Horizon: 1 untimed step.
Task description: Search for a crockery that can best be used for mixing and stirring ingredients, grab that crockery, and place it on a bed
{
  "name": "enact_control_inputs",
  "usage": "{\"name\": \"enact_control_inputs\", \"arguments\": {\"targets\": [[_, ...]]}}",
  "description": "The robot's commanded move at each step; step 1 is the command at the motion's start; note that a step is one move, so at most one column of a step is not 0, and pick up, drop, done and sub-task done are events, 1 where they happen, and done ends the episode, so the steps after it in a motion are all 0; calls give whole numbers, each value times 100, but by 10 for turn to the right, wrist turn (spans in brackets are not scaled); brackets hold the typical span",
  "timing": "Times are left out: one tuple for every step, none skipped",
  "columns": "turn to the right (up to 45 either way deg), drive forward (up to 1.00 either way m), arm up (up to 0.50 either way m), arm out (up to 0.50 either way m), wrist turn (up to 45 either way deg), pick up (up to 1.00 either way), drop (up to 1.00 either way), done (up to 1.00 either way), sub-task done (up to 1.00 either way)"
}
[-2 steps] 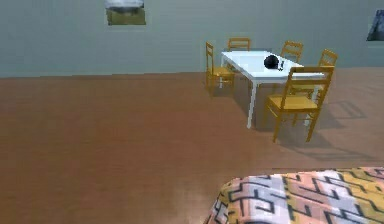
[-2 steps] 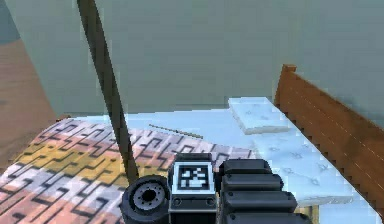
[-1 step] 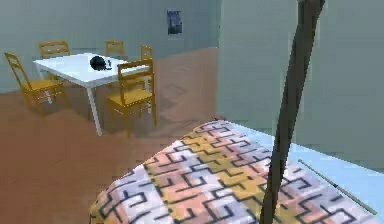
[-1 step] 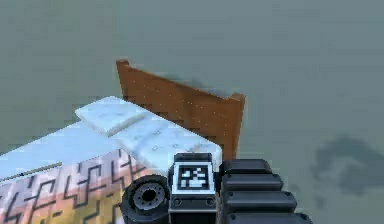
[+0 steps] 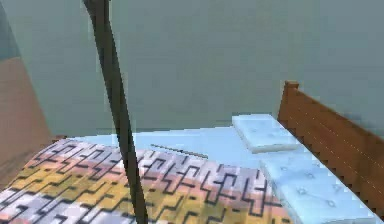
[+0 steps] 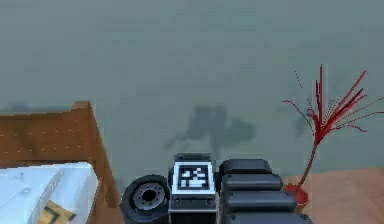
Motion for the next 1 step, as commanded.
{"name": "enact_control_inputs", "arguments": {"targets": [[450,0,0,0,0,0,0,0,0]]}}
